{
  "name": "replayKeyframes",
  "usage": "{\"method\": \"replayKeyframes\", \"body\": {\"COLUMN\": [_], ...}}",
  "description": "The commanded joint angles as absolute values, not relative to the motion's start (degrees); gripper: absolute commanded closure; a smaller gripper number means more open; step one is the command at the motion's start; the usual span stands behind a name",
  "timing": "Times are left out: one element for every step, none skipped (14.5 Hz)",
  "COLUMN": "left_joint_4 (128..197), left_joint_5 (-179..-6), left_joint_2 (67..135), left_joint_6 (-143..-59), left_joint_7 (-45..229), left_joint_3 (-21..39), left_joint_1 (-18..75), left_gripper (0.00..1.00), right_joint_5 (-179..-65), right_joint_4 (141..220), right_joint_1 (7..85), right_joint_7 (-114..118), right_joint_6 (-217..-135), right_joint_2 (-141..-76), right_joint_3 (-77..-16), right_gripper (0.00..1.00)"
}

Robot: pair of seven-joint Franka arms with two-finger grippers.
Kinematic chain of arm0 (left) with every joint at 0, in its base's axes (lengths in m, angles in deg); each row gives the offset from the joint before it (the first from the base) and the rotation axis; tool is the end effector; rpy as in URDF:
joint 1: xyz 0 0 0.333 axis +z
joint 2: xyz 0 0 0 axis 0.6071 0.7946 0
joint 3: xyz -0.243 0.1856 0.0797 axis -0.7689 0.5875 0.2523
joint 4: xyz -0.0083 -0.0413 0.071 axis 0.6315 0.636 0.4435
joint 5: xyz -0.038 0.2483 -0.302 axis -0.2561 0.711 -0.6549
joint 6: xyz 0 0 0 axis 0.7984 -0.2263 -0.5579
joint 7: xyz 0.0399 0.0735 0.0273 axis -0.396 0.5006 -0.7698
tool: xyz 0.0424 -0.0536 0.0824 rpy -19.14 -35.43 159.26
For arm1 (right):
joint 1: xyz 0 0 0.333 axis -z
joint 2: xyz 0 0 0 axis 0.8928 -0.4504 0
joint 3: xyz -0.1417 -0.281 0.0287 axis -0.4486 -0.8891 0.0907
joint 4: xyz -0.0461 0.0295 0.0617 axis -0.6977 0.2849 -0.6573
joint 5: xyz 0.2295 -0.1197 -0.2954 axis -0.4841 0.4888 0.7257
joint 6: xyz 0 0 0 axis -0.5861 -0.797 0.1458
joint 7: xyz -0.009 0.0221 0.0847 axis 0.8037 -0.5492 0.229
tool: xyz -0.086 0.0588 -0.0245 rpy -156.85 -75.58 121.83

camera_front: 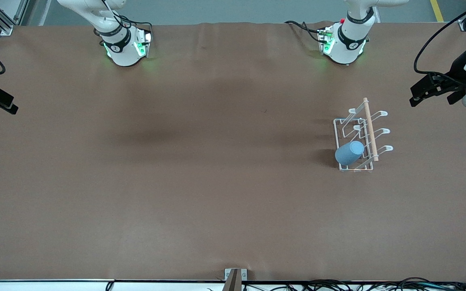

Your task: Hang cup on cup holder

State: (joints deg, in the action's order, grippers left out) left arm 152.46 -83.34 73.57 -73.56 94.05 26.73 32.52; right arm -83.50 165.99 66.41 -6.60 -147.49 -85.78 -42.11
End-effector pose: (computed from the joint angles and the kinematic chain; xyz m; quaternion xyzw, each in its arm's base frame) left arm 0.5418 -0.0512 0.6480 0.9995 0.0258 0.0189 0.0006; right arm 0.5534 -0.0417 0.6536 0.9975 -0.0685 0.0107 0.0138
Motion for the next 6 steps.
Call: {"method": "replayKeyframes", "body": {"left_joint_4": [152.68, 152.68, 152.68, 152.68, 152.68, 152.68], "left_joint_5": [-83.96, -83.96, -83.96, -84.05, -84.14, -84.14], "left_joint_2": [73.28, 73.28, 73.28, 73.28, 73.28, 73.28], "left_joint_6": [-74.14, -74.14, -74.14, -74.14, -73.96, -73.96], "left_joint_7": [94.82, 94.82, 94.65, 94.47, 94.3, 94.12], "left_joint_3": [26.49, 26.49, 26.49, 26.49, 26.49, 26.49], "left_joint_1": [32.46, 32.46, 32.55, 32.55, 32.55, 32.55], "left_gripper": [0.01, 0.01, 0.01, 0.01, 0.01, 0.01], "right_joint_5": [-84.27, -84.27, -84.27, -84.19, -84.27, -84.27], "right_joint_4": [166.8, 166.8, 166.8, 166.8, 166.8, 166.8], "right_joint_1": [66.92, 67.01, 67.01, 67.01, 67.01, 67.01], "right_joint_7": [-5.74, -5.65, -5.65, -5.65, -5.57, -5.56], "right_joint_6": [-147.41, -147.41, -147.41, -147.41, -147.41, -147.41], "right_joint_2": [-84.97, -84.97, -84.97, -84.97, -84.97, -84.97], "right_joint_3": [-42.01, -42.01, -42.01, -42.01, -42.01, -42.01], "right_gripper": [0.0, 0.0, 0.0, 0.0, 0.0, 0.0]}}
